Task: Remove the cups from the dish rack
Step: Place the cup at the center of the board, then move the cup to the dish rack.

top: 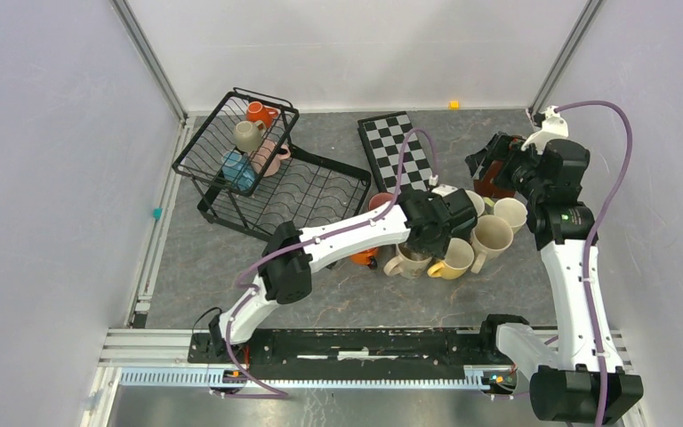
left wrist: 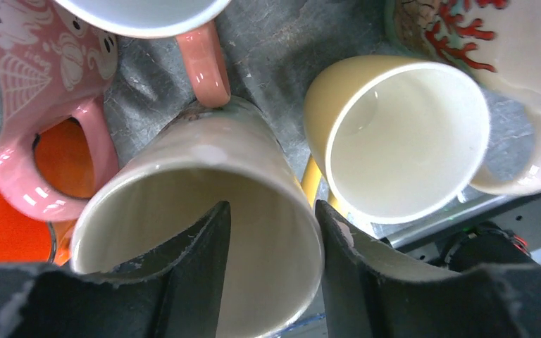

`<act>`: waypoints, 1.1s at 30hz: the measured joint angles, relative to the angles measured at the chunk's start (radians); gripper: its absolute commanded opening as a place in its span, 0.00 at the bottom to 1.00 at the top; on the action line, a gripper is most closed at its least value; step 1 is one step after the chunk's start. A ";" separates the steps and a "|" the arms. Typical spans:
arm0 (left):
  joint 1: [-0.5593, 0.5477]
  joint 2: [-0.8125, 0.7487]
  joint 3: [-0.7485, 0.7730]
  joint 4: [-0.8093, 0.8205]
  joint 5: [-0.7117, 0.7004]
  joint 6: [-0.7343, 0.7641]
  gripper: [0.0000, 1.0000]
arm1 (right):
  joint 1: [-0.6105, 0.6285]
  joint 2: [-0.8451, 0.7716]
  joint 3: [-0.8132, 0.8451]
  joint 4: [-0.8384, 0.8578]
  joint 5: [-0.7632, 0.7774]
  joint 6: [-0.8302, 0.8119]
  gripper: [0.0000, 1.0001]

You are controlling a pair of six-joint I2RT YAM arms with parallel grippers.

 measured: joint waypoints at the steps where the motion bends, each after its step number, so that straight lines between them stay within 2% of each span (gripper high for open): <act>1: 0.000 -0.010 -0.001 0.000 -0.001 0.000 0.62 | 0.000 -0.002 0.000 0.000 0.000 0.000 0.98; 17: 0.000 -0.346 -0.096 0.038 -0.022 0.038 0.90 | 0.000 -0.017 -0.002 0.006 -0.011 -0.004 0.98; 21: 0.000 -0.428 -0.122 0.051 -0.052 0.057 1.00 | 0.000 -0.026 -0.005 0.016 -0.019 -0.006 0.98; 27: 0.000 -0.586 -0.225 0.071 -0.139 0.072 1.00 | 0.000 -0.053 -0.042 0.043 -0.045 -0.014 0.98; 33: 0.003 -0.779 -0.371 0.114 -0.313 0.118 1.00 | 0.003 -0.066 -0.069 0.051 -0.064 -0.022 0.98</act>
